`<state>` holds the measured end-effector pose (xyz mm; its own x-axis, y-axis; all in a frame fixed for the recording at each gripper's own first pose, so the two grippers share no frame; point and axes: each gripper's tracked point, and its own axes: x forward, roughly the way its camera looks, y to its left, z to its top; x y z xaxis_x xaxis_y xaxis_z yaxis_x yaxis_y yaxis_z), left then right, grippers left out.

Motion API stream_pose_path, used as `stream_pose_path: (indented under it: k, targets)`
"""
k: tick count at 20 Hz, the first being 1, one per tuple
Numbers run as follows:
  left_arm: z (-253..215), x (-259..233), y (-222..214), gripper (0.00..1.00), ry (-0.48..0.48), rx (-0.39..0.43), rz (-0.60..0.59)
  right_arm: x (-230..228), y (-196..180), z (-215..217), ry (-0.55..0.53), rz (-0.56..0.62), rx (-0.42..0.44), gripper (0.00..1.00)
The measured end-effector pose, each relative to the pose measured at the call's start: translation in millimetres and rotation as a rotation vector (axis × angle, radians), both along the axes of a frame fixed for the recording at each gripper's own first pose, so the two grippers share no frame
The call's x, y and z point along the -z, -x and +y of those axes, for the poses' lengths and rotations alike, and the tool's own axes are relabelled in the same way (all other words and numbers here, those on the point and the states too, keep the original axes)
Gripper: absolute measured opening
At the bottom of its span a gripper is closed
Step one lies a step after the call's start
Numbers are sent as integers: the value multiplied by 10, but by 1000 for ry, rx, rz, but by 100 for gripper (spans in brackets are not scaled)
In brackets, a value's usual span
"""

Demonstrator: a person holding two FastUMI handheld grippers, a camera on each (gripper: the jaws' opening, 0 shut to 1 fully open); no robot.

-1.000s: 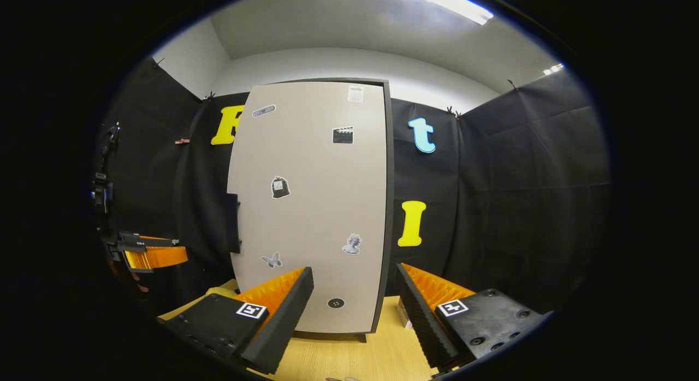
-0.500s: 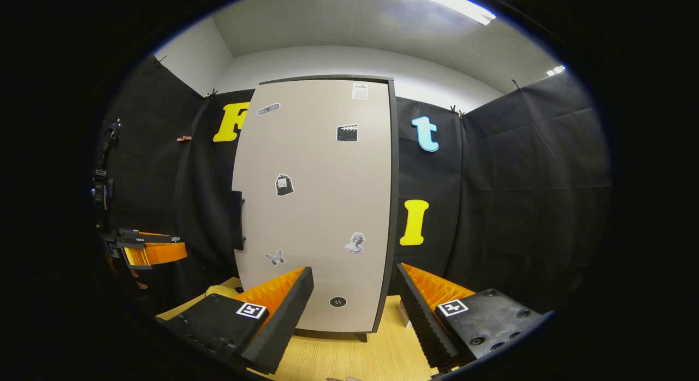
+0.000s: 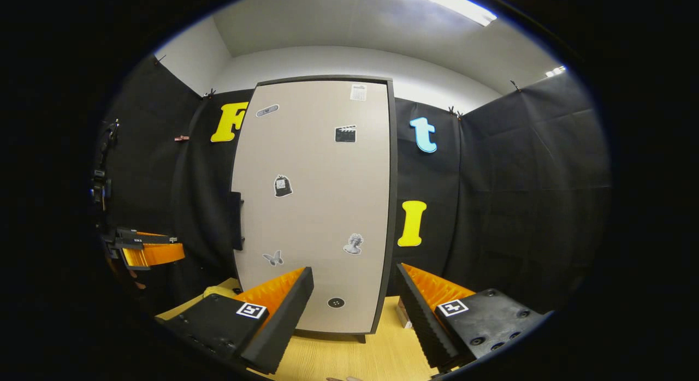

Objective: Open the cabinet door with the right hand, grasp the bottle in the cabinet with the left hand and place it on the coaster, then close the cabinet door with the right hand.

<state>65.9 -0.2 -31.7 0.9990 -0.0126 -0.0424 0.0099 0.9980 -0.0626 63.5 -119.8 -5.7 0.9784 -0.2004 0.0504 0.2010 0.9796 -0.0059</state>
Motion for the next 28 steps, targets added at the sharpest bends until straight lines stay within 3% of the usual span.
stream_pose_path:
  k: [19,28]
  targets:
    - [36,34,6,93,-1,-7,-2,21,-31,92,18,4,-23,98]
    - [102,-11,112,93,-8,-62,-10,27,-238,269,75,-2,-98,97]
